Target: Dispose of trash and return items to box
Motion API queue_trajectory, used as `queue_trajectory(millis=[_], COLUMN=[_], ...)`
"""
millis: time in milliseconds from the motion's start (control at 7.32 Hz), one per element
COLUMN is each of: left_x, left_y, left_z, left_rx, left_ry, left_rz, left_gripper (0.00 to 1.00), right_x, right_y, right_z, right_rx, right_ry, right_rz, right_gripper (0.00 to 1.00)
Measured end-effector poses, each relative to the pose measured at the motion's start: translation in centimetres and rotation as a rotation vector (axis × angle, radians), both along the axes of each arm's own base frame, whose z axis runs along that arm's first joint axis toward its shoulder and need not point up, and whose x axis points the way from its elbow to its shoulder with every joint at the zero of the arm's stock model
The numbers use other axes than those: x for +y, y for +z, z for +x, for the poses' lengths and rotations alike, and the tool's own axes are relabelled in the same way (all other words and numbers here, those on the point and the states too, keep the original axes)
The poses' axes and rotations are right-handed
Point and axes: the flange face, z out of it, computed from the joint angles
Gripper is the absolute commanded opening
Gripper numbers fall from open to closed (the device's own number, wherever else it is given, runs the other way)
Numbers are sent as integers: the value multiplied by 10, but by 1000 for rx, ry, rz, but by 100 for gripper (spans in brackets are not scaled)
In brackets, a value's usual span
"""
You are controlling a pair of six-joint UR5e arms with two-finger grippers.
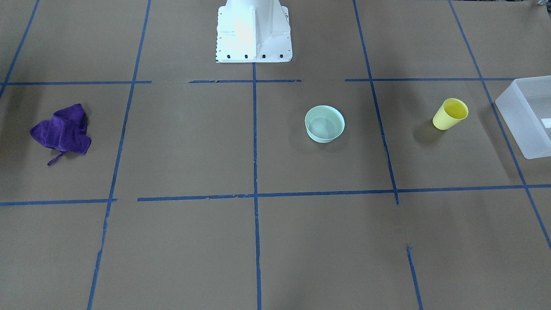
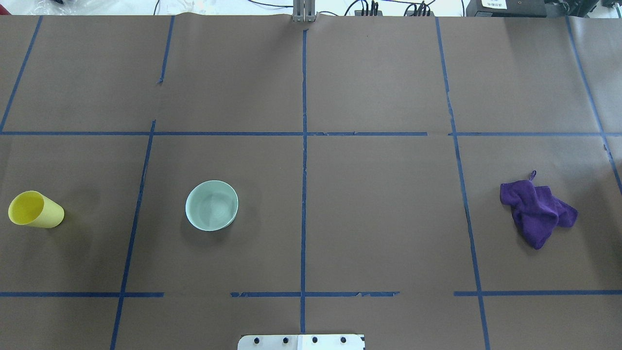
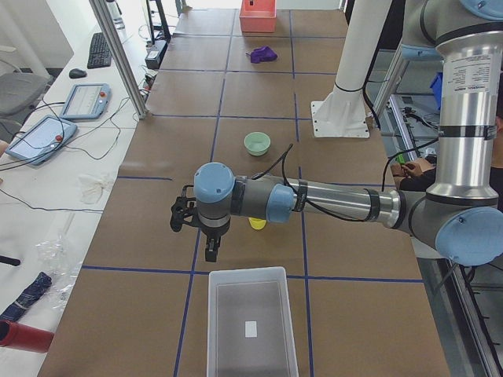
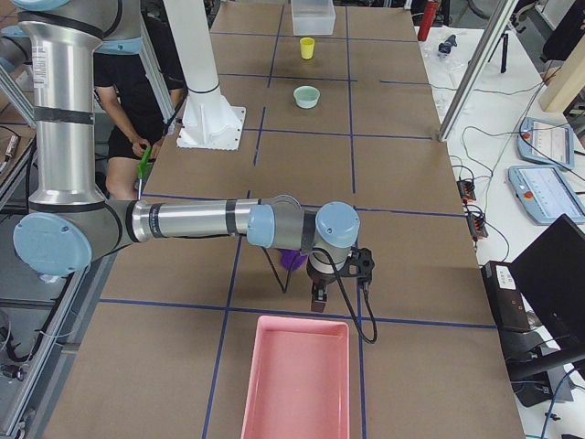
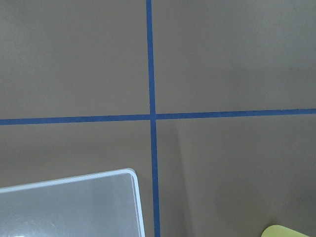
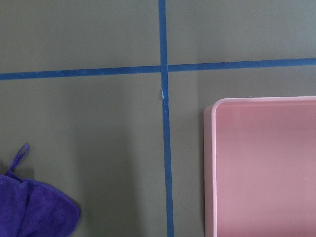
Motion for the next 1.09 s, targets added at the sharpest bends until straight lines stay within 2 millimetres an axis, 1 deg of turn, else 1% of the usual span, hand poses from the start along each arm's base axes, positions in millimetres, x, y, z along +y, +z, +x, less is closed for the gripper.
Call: queue_trajectory(millis=[137, 273, 410, 547, 683, 820, 957, 1094], left_x=[-3, -7, -9, -1, 16, 38, 57, 69], left_y=[-4, -13, -27, -39, -39, -30, -22, -17], left_z=[8, 24, 47, 75, 98, 119, 138, 159], left_rx=[0, 1, 10, 29, 51, 72, 83, 81], left_ry=[16, 43, 51, 43, 30, 5, -19, -40], left_rz=[12, 34, 46, 40, 31, 22, 11, -10], left_gripper=[100, 100, 100, 100, 100, 100, 100, 100], right_x=[-1, -3, -5, -6, -7, -7, -7, -7], right_y=[-2, -6, -10, -16, -19, -21, -21, -22], right_z=[0, 0, 0, 0, 0, 0, 0, 0], right_rx=[1, 1, 1, 1, 0, -1, -1, -1], right_ry=[1, 2, 4, 7, 8, 9, 8, 8], right_rz=[4, 11, 18, 26, 31, 34, 36, 38], right_gripper=[100, 100, 100, 100, 100, 100, 100, 100])
